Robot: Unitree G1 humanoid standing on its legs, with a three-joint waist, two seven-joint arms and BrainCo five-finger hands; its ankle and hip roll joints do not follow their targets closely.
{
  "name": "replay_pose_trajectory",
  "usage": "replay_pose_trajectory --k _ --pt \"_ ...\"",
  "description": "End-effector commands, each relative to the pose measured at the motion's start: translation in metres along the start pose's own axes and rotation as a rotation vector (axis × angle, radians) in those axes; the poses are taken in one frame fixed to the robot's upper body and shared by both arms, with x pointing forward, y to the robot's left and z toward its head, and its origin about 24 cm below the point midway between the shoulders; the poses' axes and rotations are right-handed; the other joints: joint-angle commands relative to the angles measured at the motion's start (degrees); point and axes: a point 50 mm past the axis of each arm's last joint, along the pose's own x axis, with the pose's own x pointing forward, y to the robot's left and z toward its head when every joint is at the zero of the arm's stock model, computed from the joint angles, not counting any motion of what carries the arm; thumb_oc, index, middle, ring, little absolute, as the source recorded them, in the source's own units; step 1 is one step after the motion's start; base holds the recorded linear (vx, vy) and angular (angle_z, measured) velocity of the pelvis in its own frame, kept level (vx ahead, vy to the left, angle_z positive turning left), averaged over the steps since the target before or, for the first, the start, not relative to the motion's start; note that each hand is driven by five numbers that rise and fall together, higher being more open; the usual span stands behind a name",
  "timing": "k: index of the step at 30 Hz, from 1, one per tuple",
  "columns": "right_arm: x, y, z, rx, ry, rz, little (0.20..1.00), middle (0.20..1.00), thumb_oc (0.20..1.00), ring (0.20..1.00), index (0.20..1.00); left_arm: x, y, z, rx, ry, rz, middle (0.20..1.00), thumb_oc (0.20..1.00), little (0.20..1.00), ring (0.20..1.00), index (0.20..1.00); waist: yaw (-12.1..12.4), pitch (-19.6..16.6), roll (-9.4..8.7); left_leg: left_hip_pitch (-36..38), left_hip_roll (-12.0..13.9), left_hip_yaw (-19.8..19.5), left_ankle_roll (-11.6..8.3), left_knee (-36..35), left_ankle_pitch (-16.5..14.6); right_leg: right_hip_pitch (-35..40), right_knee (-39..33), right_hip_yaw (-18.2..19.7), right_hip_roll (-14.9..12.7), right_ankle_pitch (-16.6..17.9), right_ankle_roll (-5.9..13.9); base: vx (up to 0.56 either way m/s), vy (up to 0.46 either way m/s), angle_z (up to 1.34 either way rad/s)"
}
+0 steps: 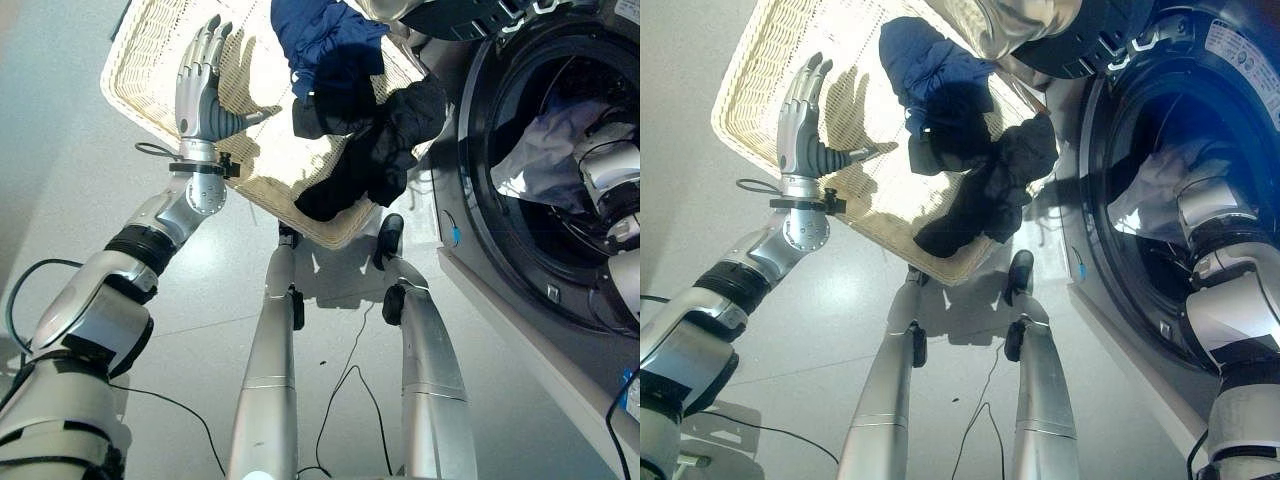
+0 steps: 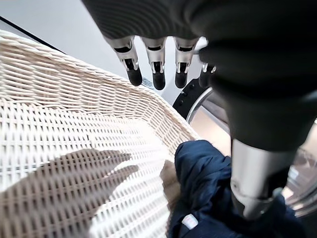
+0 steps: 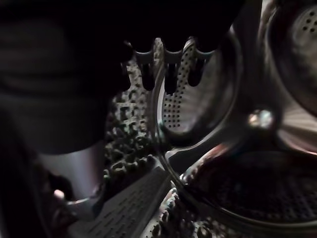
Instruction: Put the clothes into the washing machine.
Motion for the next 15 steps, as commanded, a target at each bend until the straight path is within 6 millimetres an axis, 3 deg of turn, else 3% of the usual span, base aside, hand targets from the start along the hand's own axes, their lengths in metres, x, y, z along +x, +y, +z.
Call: replay_pose_trajectory --k 1,15 --pt "0.032 -0.038 -0.005 -0.1 -0.148 -0.177 1.0 1.0 1.0 1.0 1.0 0.017 0.007 0.011 -0.009 -0.049 0.064 1.0 1.0 1.0 1.0 1.0 -0.78 -1.12 0.46 0.31 -1.04 1.34 -0.48 8.11 -11.34 4.36 -11.79 -2.0 3.07 8.19 6.29 0.0 0.0 0.0" --pt "-0.007 -0.004 0.016 0.019 -0.321 -0.045 1.0 1.0 1.0 1.0 1.0 0.034 0.005 0.026 0.105 -0.144 0.07 1.0 1.0 1.0 1.0 1.0 -1.87 -1.12 1.26 0.26 -1.21 2.01 -0.98 7.79 -11.77 3.59 -11.89 -1.2 2.88 7.62 6.49 0.0 0.007 0.0"
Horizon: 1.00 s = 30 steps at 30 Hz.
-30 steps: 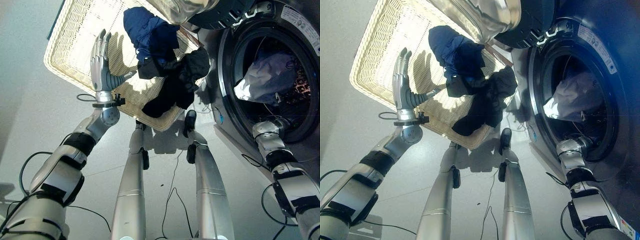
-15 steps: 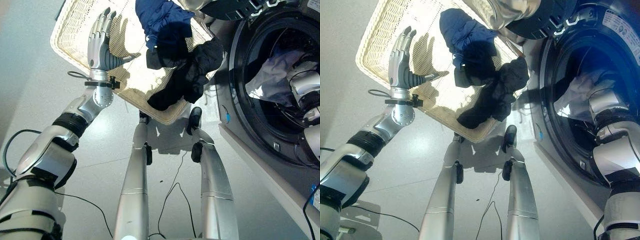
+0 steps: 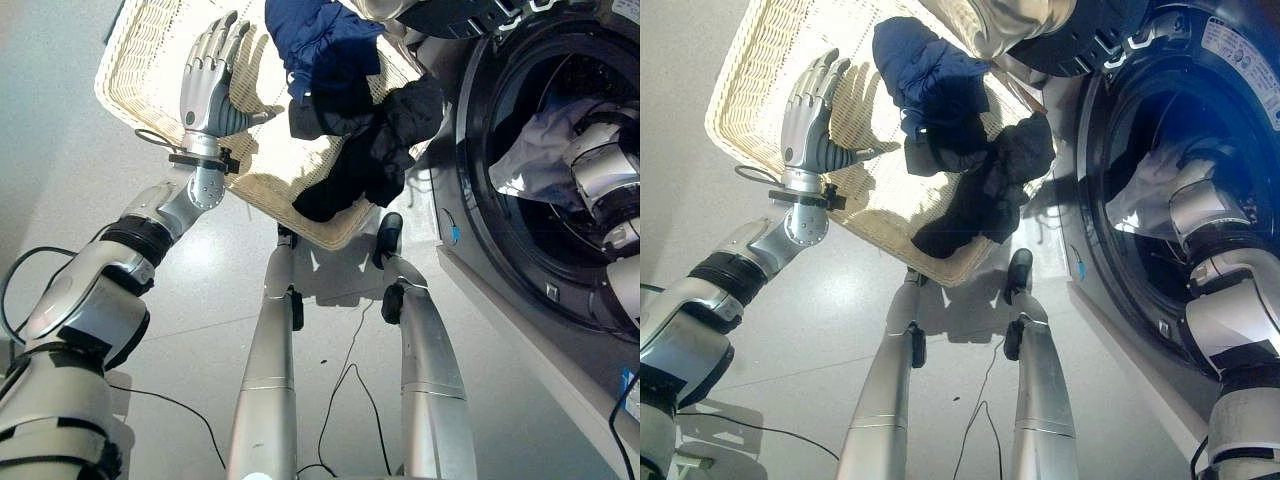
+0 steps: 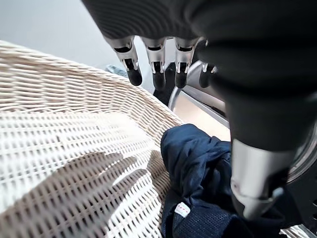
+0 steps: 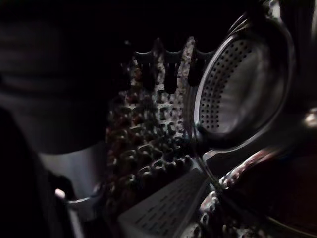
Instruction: Put the clothes into the washing machine.
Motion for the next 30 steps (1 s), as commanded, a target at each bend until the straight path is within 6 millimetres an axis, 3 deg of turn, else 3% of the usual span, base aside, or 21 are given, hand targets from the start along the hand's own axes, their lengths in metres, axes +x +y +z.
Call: replay_pose_trajectory --k 1,6,14,30 --pt "0.006 -0.01 -0.003 -0.047 -0.113 -0.031 1.0 1.0 1.0 1.0 1.0 0.024 0.009 0.013 0.006 -0.037 0.1 1.0 1.0 1.0 1.0 1.0 -0.77 -1.12 1.24 0.31 -0.95 2.07 -1.04 7.89 -11.78 3.85 -12.02 -1.33 3.13 7.73 6.39 0.0 0.0 0.0" --pt "-0.023 0.008 0.015 0.022 -0.183 0.099 1.0 1.0 1.0 1.0 1.0 0.021 0.005 0.017 -0.009 -0.022 0.115 1.0 1.0 1.0 1.0 1.0 -1.56 -1.12 1.18 0.41 -1.01 2.63 -1.4 7.42 -11.77 3.55 -12.24 -0.88 3.27 7.46 6.42 -0.01 0.03 -0.05" --pt "-0.058 0.027 0.026 0.07 -0.246 0.25 1.0 1.0 1.0 1.0 1.0 0.015 -0.002 0.02 -0.022 -0.013 0.122 1.0 1.0 1.0 1.0 1.0 -1.91 -1.12 1.4 0.43 -0.76 3.16 -1.78 7.19 -11.51 3.33 -12.03 -0.52 3.39 7.13 6.41 0.0 0.01 -0.01" --pt "-0.092 0.041 0.027 0.109 -0.333 0.423 1.0 1.0 1.0 1.0 1.0 0.011 -0.006 0.019 -0.015 0.016 0.122 1.0 1.0 1.0 1.0 1.0 -2.23 -1.12 1.86 0.31 -0.7 3.75 -2.15 6.69 -10.67 3.11 -11.89 -0.25 3.57 6.87 6.38 0.0 0.002 0.0"
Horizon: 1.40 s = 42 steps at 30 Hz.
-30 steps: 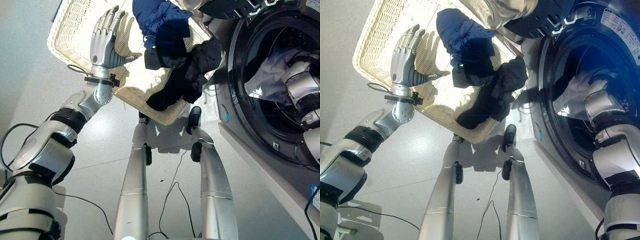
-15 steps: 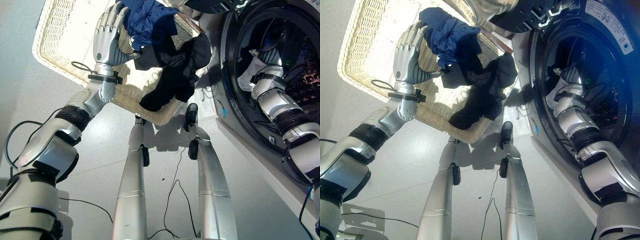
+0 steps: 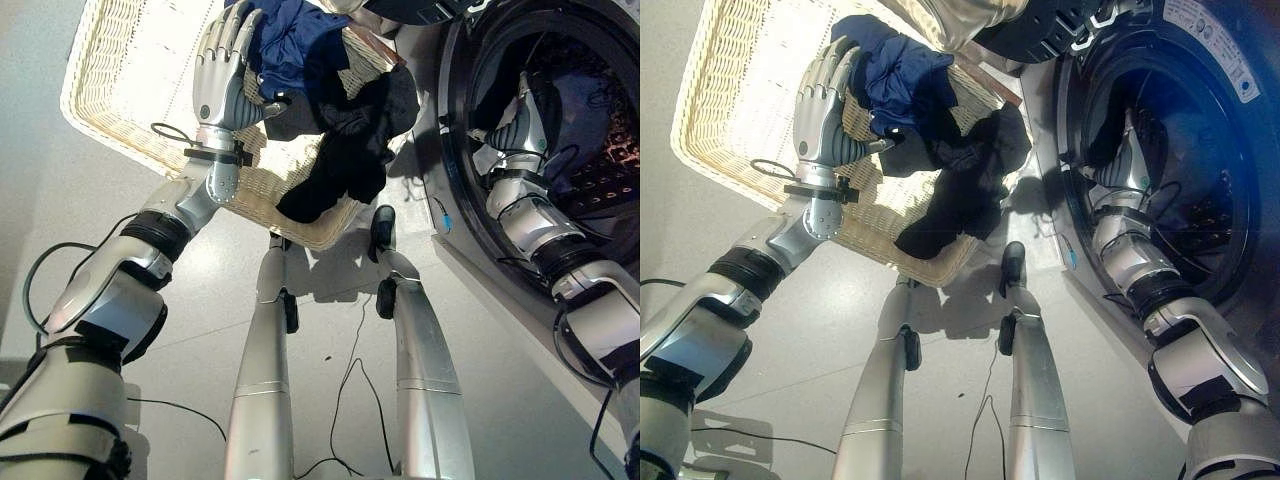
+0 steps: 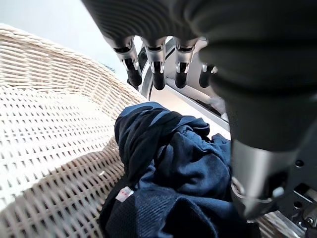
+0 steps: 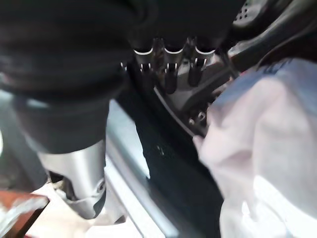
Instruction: Put the clothes into the washing machine.
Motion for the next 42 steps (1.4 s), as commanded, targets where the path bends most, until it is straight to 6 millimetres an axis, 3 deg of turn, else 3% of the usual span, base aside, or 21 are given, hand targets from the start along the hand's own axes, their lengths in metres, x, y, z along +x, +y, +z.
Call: replay_pose_trajectory --k 1,12,18,23,41,42 --pt "0.002 -0.009 0.006 0.012 -0.084 -0.019 1.0 1.0 1.0 1.0 1.0 0.005 0.005 0.003 -0.015 0.016 0.08 1.0 1.0 1.0 1.0 1.0 -0.5 -1.11 1.85 0.27 -0.89 1.23 -2.17 7.66 -10.64 5.19 -12.54 -2.46 3.25 6.99 6.19 0.0 0.0 0.0" --pt "-0.03 0.008 0.029 0.159 -0.175 0.121 1.0 1.0 1.0 1.0 1.0 0.009 0.004 -0.005 0.107 0.086 0.044 1.0 1.0 1.0 1.0 1.0 -1.89 -1.11 1.65 -0.01 -0.72 1.62 -2.42 7.99 -10.22 4.66 -11.42 -1.46 3.52 6.14 6.16 0.0 0.017 -0.01" --pt "-0.037 0.013 0.043 0.23 -0.201 0.163 1.0 1.0 1.0 1.0 1.0 0.017 0.001 -0.009 0.198 0.104 -0.024 1.0 1.0 1.0 1.0 1.0 -3.05 -1.11 1.17 -0.41 -0.31 2.13 -2.66 7.94 -9.98 4.07 -11.43 -0.67 3.9 6.31 6.1 0.01 0.031 -0.03" --pt "-0.039 0.014 0.055 0.268 -0.229 0.182 1.0 1.0 1.0 1.0 1.0 0.027 0.005 -0.009 0.213 0.129 0.02 1.0 1.0 1.0 1.0 1.0 -3.98 -1.11 0.65 -1.07 0.09 2.52 -2.9 7.96 -9.66 3.48 -11.54 0.24 4.19 6.34 6.08 0.01 0.031 -0.06" --pt "-0.05 0.018 0.066 0.315 -0.23 0.191 1.0 1.0 1.0 1.0 1.0 0.036 0.007 -0.007 0.262 0.165 0.053 1.0 1.0 1.0 1.0 1.0 -5.1 -1.11 -0.6 -2.3 0.04 2.26 -3.26 8.39 -9.59 2.74 -11.89 0.87 4.57 6.74 6.15 0.0 0.0 0.0" --pt "-0.051 0.018 0.066 0.317 -0.23 0.19 1.0 1.0 1.0 1.0 1.0 0.036 0.005 -0.008 0.262 0.177 0.027 0.871 0.871 0.871 0.871 0.871 -5.12 -1.11 -0.65 -2.27 0.05 2.26 -3.26 8.38 -9.61 2.76 -11.88 0.85 4.56 6.73 6.18 0.0 0.0 0.0"
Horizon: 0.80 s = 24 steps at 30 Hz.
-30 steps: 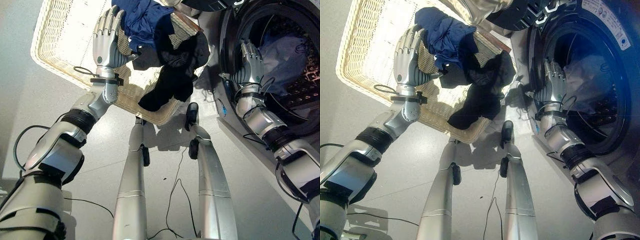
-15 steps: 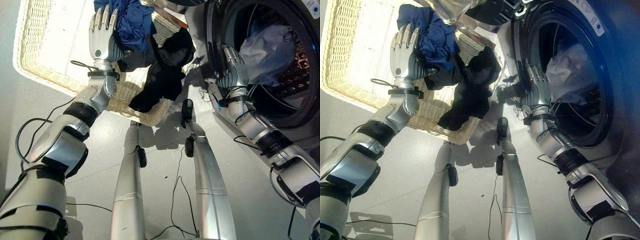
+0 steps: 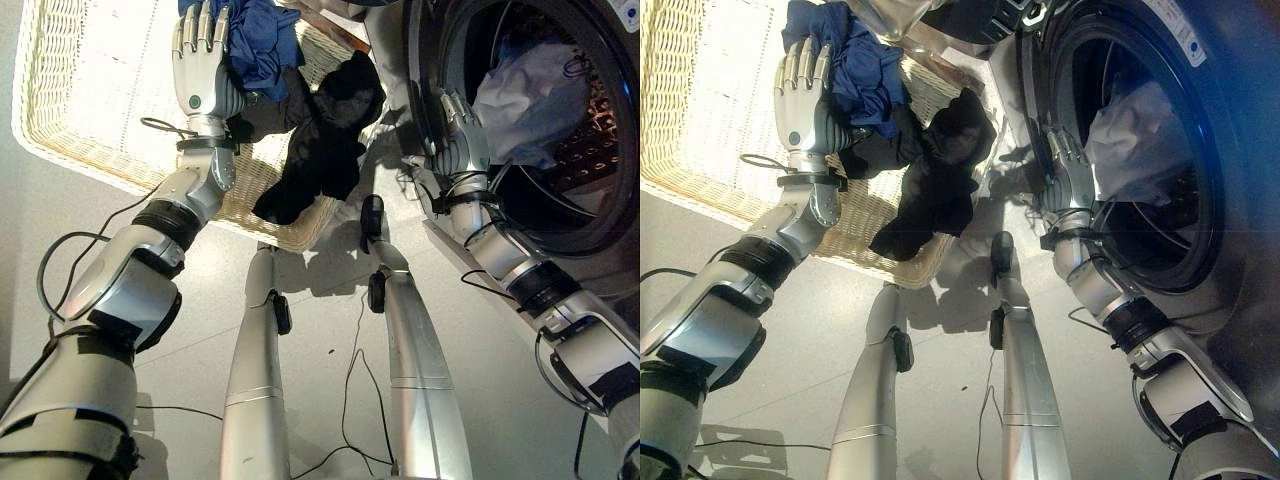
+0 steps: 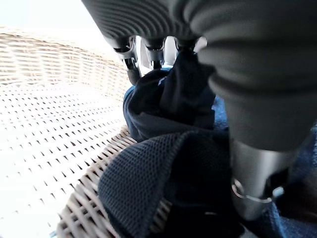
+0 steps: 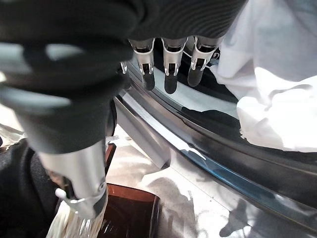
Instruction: Put the clothes into the washing machine.
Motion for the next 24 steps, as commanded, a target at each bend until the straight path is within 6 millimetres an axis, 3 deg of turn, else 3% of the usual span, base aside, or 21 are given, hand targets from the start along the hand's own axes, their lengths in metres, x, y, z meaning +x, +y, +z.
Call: replay_pose_trajectory --k 1,2,20,24 --pt "-0.005 0.0 0.014 0.058 -0.051 -0.02 1.0 1.0 1.0 1.0 1.0 0.02 0.007 0.014 0.004 -0.017 0.008 0.727 0.727 0.727 0.727 0.727 -1.15 -1.11 -0.65 -1.21 -1.03 0.12 -2.58 8.41 -9.03 5.81 -12.92 -1.39 3.07 7.24 6.21 0.0 0.0 0.0" --pt "-0.006 0.0 0.015 0.064 -0.054 -0.022 1.0 1.0 1.0 1.0 1.0 0.019 0.004 0.013 0.0 -0.005 -0.038 0.2 0.2 0.2 0.2 0.2 -1.21 -1.11 -0.76 -1.09 -0.98 0.16 -2.54 8.29 -8.98 5.9 -13.04 -1.36 3.13 7.36 6.2 0.0 0.0 0.0" --pt "-0.008 -0.001 0.021 0.096 -0.062 -0.041 1.0 1.0 1.0 1.0 1.0 0.011 -0.005 0.005 -0.041 0.035 -0.132 0.2 0.2 0.2 0.2 0.2 -1.25 -1.11 -0.61 -1.22 -1.16 0.15 -2.42 8.9 -9.03 5.6 -12.63 -1.24 3.03 7.58 6.26 0.0 0.0 0.0" --pt "-0.011 0.0 0.02 0.156 -0.043 -0.029 1.0 1.0 1.0 1.0 1.0 0.008 -0.004 0.006 -0.123 0.047 -0.098 0.2 0.2 0.2 0.2 0.2 -1.24 -1.11 -0.62 -1.2 -1.09 0.2 -2.31 8.95 -8.97 5.59 -12.42 -1.11 3.12 7.5 6.16 0.0 0.0 0.0"
